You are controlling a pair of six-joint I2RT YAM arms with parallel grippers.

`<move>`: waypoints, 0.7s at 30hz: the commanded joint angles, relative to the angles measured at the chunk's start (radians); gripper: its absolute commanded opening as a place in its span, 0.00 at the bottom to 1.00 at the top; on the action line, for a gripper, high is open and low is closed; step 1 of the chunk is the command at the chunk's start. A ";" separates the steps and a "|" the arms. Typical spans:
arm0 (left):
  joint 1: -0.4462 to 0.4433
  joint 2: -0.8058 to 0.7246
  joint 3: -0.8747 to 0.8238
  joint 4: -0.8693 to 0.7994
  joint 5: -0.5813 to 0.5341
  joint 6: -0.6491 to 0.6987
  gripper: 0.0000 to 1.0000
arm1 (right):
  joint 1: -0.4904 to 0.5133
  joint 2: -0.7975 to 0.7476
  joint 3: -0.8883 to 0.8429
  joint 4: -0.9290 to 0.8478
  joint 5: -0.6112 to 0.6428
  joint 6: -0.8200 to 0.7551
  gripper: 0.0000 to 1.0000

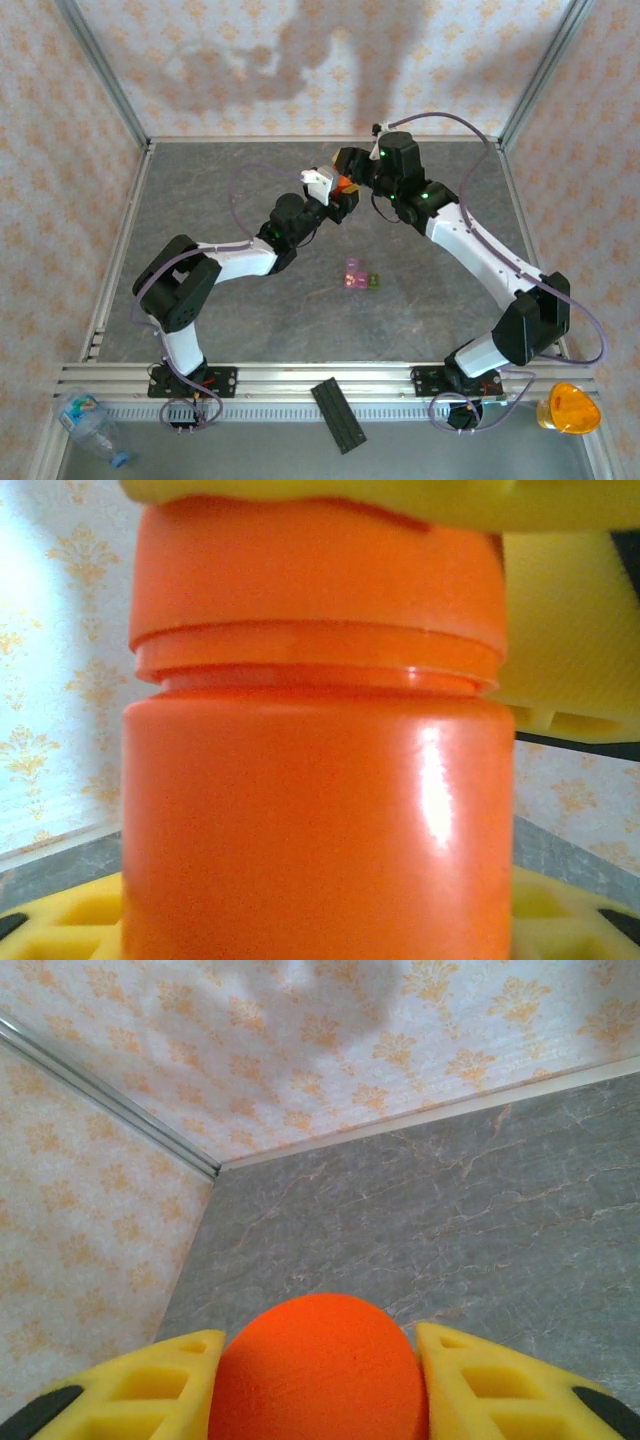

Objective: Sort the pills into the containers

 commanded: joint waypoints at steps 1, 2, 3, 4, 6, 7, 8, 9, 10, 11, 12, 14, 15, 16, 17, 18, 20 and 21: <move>-0.043 -0.036 0.038 0.097 0.018 0.052 0.00 | 0.061 0.021 0.054 -0.048 -0.074 0.032 0.43; -0.043 -0.036 0.036 0.097 0.018 0.053 0.00 | 0.052 0.021 0.075 -0.062 -0.081 0.025 0.45; -0.044 -0.035 0.035 0.096 0.024 0.051 0.00 | 0.042 0.021 0.099 -0.076 -0.090 0.019 0.51; -0.041 -0.036 0.033 0.096 0.034 0.050 0.00 | 0.031 0.014 0.117 -0.083 -0.101 0.013 0.61; -0.034 -0.041 0.029 0.094 0.056 0.044 0.00 | 0.007 0.000 0.151 -0.105 -0.119 -0.001 0.71; -0.028 -0.045 0.026 0.094 0.080 0.039 0.00 | -0.008 -0.011 0.167 -0.116 -0.134 -0.011 0.75; -0.019 -0.049 0.024 0.094 0.104 0.029 0.00 | -0.020 -0.023 0.175 -0.125 -0.145 -0.020 0.77; -0.007 -0.054 0.021 0.096 0.141 0.010 0.00 | -0.037 -0.038 0.183 -0.136 -0.158 -0.028 0.78; 0.006 -0.056 0.018 0.107 0.182 -0.014 0.00 | -0.050 -0.052 0.186 -0.142 -0.171 -0.041 0.80; 0.024 -0.058 0.015 0.124 0.232 -0.048 0.00 | -0.068 -0.068 0.187 -0.152 -0.189 -0.056 0.81; 0.042 -0.057 0.018 0.141 0.303 -0.085 0.00 | -0.087 -0.082 0.190 -0.165 -0.215 -0.071 0.81; 0.078 -0.050 0.027 0.177 0.420 -0.170 0.00 | -0.124 -0.097 0.198 -0.198 -0.278 -0.109 0.81; 0.094 -0.047 0.036 0.187 0.481 -0.213 0.00 | -0.144 -0.101 0.204 -0.215 -0.314 -0.130 0.82; 0.105 -0.044 0.046 0.190 0.524 -0.246 0.00 | -0.160 -0.100 0.211 -0.231 -0.356 -0.147 0.82; 0.117 -0.040 0.057 0.192 0.569 -0.277 0.00 | -0.175 -0.095 0.223 -0.254 -0.410 -0.174 0.82; 0.124 -0.036 0.066 0.193 0.608 -0.300 0.00 | -0.183 -0.085 0.243 -0.288 -0.447 -0.205 0.82; 0.137 -0.027 0.086 0.190 0.673 -0.340 0.00 | -0.190 -0.058 0.294 -0.368 -0.513 -0.274 0.83; 0.142 -0.021 0.098 0.189 0.701 -0.365 0.00 | -0.190 -0.040 0.322 -0.409 -0.537 -0.305 0.83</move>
